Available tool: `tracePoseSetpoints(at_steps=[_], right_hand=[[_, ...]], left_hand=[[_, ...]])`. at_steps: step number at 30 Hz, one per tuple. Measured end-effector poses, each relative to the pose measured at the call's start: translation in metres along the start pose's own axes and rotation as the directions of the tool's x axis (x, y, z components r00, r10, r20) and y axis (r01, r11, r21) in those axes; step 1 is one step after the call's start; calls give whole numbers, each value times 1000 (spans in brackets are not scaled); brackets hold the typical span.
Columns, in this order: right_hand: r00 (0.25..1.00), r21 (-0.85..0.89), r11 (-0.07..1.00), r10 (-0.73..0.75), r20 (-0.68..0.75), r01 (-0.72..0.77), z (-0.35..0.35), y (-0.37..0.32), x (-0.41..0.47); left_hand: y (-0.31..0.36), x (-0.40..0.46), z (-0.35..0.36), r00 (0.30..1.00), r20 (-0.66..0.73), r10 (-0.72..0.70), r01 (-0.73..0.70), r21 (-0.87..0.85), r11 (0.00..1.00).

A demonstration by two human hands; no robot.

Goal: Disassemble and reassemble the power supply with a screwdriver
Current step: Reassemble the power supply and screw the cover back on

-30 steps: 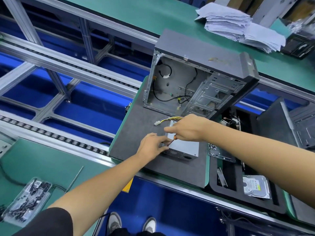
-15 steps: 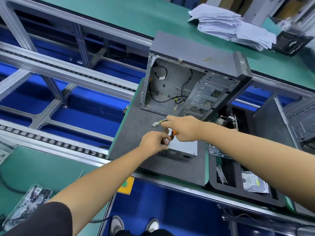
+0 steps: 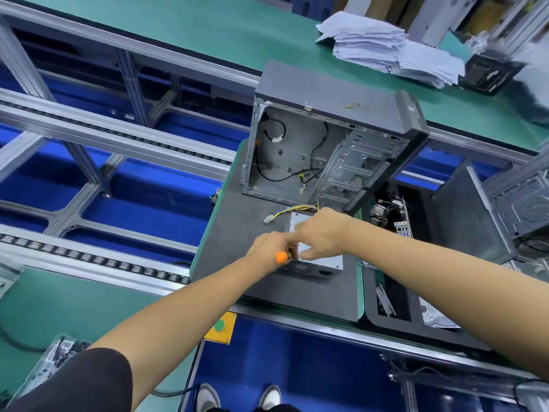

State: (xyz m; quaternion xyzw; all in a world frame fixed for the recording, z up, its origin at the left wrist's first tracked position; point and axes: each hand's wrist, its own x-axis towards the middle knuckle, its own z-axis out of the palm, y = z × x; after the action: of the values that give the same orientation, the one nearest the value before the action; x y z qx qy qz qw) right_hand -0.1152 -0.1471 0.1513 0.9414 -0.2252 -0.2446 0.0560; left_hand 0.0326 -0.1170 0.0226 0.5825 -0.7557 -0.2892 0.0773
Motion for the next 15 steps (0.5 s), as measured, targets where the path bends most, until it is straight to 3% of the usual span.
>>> tracePoseSetpoints(at_steps=[5, 8, 12, 15], right_hand=[[985, 174, 985, 12, -173, 19, 28, -45, -2], [935, 267, 960, 164, -315, -79, 50, -71, 8], [878, 462, 858, 384, -286, -225, 44, -61, 17], [836, 586, 766, 485, -258, -263, 33, -35, 9]], left_hand=[[3, 0, -9, 994, 110, -9, 0, 79, 997], [3, 3, -11, 993, 111, -35, 25, 85, 996], [-5, 3, -10, 993, 100, -60, 65, -46, 997], [-8, 5, -13, 998, 48, 33, -30, -54, 998]])
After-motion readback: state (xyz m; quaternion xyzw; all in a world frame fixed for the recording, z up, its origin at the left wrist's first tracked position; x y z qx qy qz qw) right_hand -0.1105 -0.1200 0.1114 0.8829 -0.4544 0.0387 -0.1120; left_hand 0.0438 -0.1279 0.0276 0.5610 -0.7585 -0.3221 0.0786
